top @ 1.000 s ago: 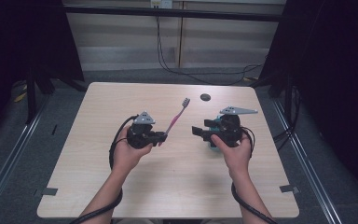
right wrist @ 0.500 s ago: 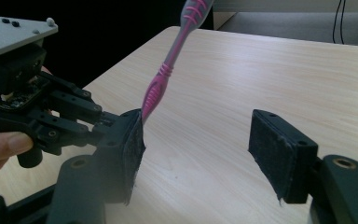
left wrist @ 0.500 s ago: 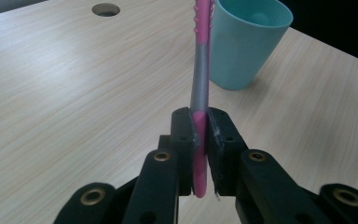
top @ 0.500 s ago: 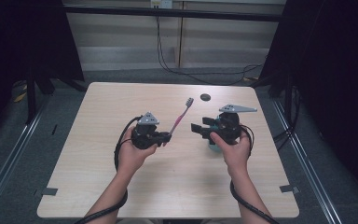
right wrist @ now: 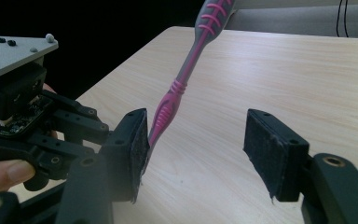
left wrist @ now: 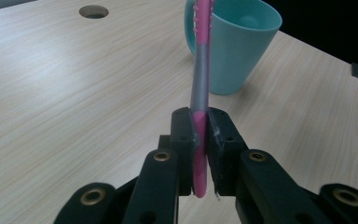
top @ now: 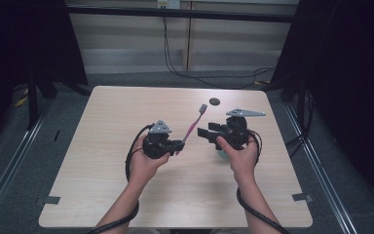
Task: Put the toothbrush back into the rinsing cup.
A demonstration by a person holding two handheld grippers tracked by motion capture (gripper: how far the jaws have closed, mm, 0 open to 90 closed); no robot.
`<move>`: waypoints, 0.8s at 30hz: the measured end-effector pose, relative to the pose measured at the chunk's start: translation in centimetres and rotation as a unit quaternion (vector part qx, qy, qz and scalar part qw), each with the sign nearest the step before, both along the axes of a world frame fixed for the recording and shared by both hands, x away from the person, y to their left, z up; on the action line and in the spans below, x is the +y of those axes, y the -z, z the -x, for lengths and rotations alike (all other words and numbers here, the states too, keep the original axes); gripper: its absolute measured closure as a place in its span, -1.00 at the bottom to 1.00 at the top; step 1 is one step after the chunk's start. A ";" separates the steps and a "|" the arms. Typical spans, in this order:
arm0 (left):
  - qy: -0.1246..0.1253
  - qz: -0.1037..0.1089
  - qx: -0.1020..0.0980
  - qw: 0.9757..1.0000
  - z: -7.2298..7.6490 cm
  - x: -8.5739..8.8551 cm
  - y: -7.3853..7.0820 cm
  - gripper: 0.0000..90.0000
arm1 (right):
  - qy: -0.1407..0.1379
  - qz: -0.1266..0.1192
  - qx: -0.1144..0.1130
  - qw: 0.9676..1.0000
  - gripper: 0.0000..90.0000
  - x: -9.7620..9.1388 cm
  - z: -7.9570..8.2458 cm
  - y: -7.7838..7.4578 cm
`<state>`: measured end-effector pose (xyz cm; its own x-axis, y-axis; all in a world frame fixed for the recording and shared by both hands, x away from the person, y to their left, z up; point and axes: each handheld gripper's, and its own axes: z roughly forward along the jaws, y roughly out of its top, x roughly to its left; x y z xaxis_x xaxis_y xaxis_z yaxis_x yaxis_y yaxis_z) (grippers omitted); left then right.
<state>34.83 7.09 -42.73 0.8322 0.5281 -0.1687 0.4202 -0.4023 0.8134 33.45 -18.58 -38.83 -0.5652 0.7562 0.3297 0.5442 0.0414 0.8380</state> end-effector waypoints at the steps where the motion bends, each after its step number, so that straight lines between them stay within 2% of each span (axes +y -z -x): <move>1: 0.001 0.003 0.000 1.000 0.0 0.0 0.0 0.82 | 0.000 0.000 0.000 1.000 -0.07 0.0 0.0 0.0; 11: 0.001 0.009 0.001 1.000 0.2 -0.6 0.3 0.82 | 0.002 -0.019 0.002 1.000 0.06 0.3 -0.2 0.0; 17: 0.002 0.013 0.000 1.000 0.5 -0.9 0.2 0.82 | 0.017 -0.036 0.011 0.999 0.16 0.2 -0.5 0.2; 24: 0.002 0.022 0.001 1.000 0.6 -1.1 0.3 0.82 | 0.012 -0.046 0.017 0.999 0.23 0.3 -0.9 -0.2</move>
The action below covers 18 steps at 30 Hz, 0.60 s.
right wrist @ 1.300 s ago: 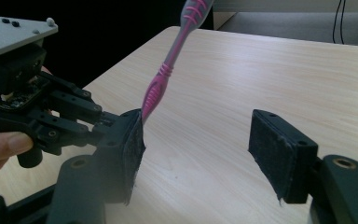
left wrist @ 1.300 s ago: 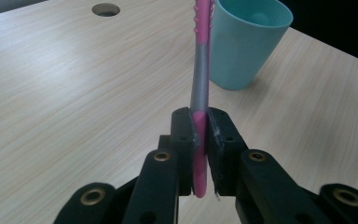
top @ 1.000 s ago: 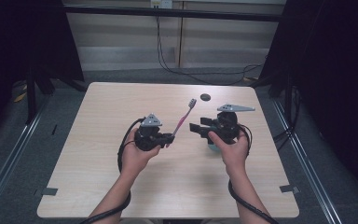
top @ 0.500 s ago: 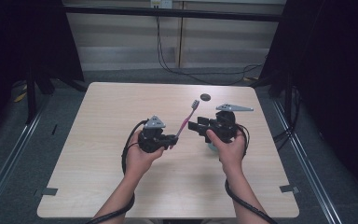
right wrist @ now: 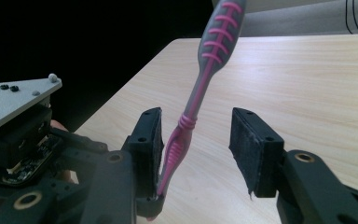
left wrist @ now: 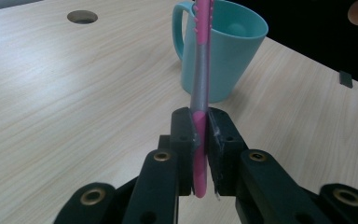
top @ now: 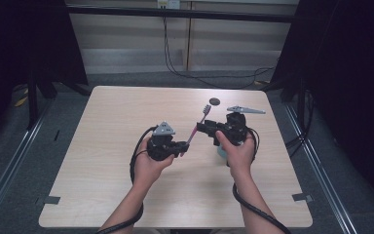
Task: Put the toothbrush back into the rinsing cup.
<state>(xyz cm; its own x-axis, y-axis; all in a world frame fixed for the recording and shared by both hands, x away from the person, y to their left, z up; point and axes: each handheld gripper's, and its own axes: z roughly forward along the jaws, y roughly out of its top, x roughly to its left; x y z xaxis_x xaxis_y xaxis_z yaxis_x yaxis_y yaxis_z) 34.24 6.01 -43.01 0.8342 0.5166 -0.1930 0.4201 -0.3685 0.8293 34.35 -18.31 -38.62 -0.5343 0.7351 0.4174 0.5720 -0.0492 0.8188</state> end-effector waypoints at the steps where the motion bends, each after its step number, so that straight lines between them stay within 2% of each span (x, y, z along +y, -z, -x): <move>1: 0.002 -0.001 0.001 1.000 0.0 0.0 0.1 0.82 | 0.000 0.000 0.000 1.000 0.24 0.1 0.0 -0.1; 18: -0.002 0.001 0.009 1.000 0.2 -0.4 0.3 0.82 | 0.027 -0.002 -0.014 1.000 0.65 0.2 -0.1 -0.4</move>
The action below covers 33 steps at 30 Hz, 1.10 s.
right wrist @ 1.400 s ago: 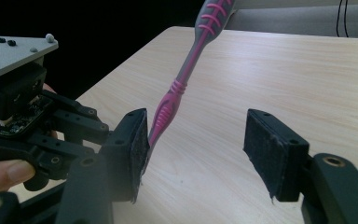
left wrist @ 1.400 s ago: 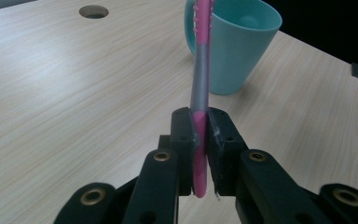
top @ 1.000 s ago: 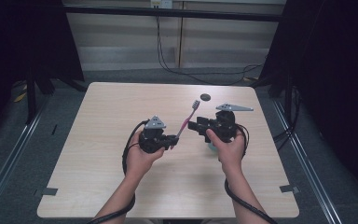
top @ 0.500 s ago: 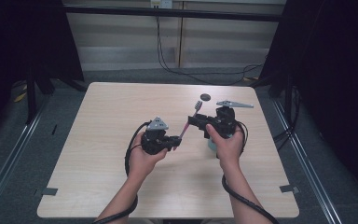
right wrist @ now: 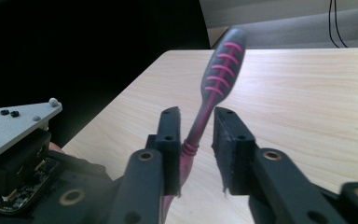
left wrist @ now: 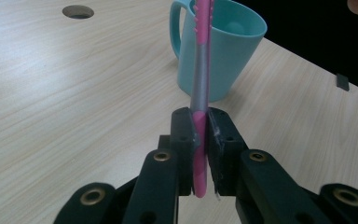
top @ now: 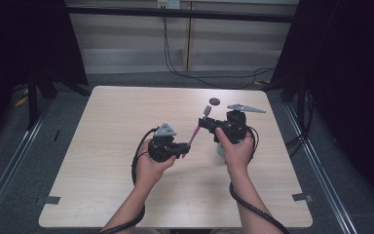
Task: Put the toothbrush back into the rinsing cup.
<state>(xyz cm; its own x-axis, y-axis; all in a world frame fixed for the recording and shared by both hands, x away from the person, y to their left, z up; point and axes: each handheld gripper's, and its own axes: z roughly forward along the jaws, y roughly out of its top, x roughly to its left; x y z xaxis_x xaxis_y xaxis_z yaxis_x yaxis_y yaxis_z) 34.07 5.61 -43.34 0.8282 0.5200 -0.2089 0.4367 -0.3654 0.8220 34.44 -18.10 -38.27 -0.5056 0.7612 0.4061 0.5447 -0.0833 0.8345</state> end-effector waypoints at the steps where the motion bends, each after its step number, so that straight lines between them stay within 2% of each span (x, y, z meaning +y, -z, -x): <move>1: 0.001 0.001 0.000 1.000 0.0 -0.1 0.0 0.82 | 0.001 -0.001 0.001 1.000 0.66 0.0 0.0 0.0; 7: 0.004 0.001 0.000 1.000 0.3 -0.5 0.0 0.82 | 0.005 -0.009 0.002 1.000 0.74 -0.1 0.0 0.2; 9: 0.000 0.010 0.007 1.000 0.5 -0.5 0.2 0.82 | 0.005 -0.011 0.002 1.000 0.77 -0.1 0.0 0.3; 16: 0.001 0.010 0.012 1.000 0.9 -1.3 0.6 0.79 | -0.012 -0.026 0.004 1.000 0.86 0.1 0.0 0.4; 26: 0.012 -0.003 0.016 1.000 1.0 -1.9 0.3 0.75 | -0.020 -0.030 0.006 0.999 0.87 0.0 -0.1 0.4; 33: 0.024 0.001 0.020 1.000 1.3 -2.5 0.5 0.70 | -0.019 -0.022 0.007 1.000 0.88 0.0 -0.1 0.5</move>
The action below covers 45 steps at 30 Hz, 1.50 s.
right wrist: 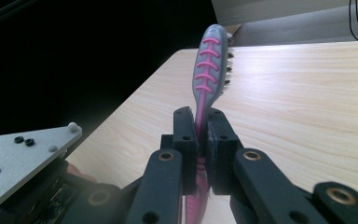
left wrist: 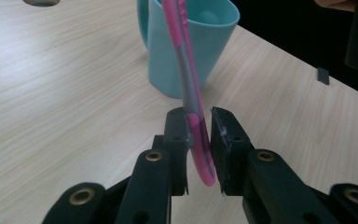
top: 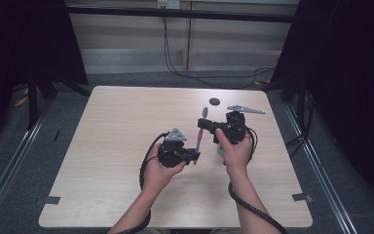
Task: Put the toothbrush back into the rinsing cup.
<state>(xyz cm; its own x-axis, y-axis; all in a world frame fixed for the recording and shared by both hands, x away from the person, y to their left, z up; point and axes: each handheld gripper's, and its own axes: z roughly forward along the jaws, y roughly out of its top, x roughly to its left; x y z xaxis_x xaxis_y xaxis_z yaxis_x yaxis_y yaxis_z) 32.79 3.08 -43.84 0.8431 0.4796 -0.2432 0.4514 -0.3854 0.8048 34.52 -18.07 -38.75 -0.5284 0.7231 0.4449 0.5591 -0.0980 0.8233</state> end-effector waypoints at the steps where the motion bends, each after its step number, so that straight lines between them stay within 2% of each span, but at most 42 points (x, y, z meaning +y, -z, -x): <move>1: 0.001 -0.001 0.000 1.000 0.0 -0.1 0.0 0.70 | 0.000 0.001 -0.001 1.000 0.88 0.0 0.0 0.0; 13: 0.016 0.007 0.001 1.000 0.2 -0.7 -0.2 0.63 | 0.003 0.004 -0.007 1.000 0.88 -0.1 0.2 -0.1; 17: 0.018 0.002 -0.007 1.000 0.2 -0.7 -0.1 0.61 | -0.001 0.009 -0.012 1.000 0.88 -0.2 0.2 -0.2; 18: 0.018 0.002 -0.008 1.000 0.2 -0.6 0.0 0.57 | -0.001 0.009 -0.012 1.000 0.88 -0.2 0.2 -0.3; 19: 0.017 -0.001 -0.010 1.000 0.2 -0.6 0.0 0.42 | 0.001 0.011 -0.015 1.000 0.88 -0.4 0.2 -0.5; 20: 0.016 -0.003 -0.012 1.000 0.2 -0.5 0.1 0.42 | 0.001 0.011 -0.015 1.000 0.88 -0.4 0.2 -0.5; 21: 0.009 -0.004 -0.013 1.000 0.1 -0.4 0.3 0.21 | 0.003 0.013 -0.019 1.000 0.88 -0.7 0.3 -0.7; 24: 0.009 -0.003 -0.013 1.000 -0.1 0.0 0.4 0.06 | 0.008 0.013 -0.023 1.000 0.88 -1.1 0.4 -1.1; 31: 0.000 -0.009 -0.014 1.000 -0.6 1.4 0.9 -0.10 | 0.013 0.019 -0.026 0.999 0.88 -1.9 0.4 -1.5; 37: -0.010 -0.027 -0.024 0.999 -1.2 3.4 1.6 -0.14 | 0.012 0.021 -0.026 0.999 0.88 -2.3 0.5 -1.6; 40: -0.010 -0.030 -0.026 0.999 -1.3 4.0 1.8 -0.14 | 0.013 0.023 -0.024 0.999 0.88 -2.4 0.4 -1.6; 45: -0.004 -0.050 -0.033 0.998 -1.5 5.3 2.3 -0.25 | 0.010 0.035 -0.030 0.999 0.88 -2.4 0.4 -2.1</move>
<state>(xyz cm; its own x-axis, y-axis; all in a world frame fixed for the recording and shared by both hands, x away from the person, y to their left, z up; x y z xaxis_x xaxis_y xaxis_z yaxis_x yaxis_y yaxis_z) 34.30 8.39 -46.19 0.8513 0.5061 -0.1383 0.4026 -0.4609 0.7909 34.15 -20.44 -36.65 -0.5370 0.7624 0.3611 0.5075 -0.0500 0.8602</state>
